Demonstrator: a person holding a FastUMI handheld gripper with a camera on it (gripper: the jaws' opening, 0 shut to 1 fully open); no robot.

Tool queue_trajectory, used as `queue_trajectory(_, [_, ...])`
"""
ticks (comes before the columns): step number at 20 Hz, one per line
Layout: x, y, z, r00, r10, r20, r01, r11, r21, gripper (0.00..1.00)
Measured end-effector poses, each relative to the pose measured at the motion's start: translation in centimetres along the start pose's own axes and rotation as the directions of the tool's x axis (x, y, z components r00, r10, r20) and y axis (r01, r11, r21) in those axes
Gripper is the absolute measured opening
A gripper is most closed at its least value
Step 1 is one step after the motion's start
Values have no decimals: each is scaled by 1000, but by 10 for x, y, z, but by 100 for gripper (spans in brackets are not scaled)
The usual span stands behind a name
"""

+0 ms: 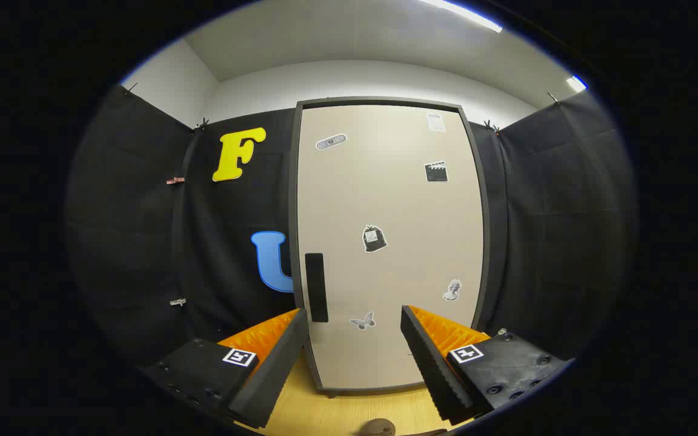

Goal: Open the shoe cabinet door, grab the shoes and put them into the shoe cabinet, then close the shoe cabinet door.

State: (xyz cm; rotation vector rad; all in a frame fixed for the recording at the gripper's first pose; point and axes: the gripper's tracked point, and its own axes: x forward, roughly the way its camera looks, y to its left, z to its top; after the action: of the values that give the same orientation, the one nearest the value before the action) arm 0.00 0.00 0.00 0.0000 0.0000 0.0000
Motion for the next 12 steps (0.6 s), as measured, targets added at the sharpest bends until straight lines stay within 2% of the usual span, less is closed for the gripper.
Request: queue_trajectory(12, [16, 9, -3, 1000, 10, -3, -10, 1000, 5, 99])
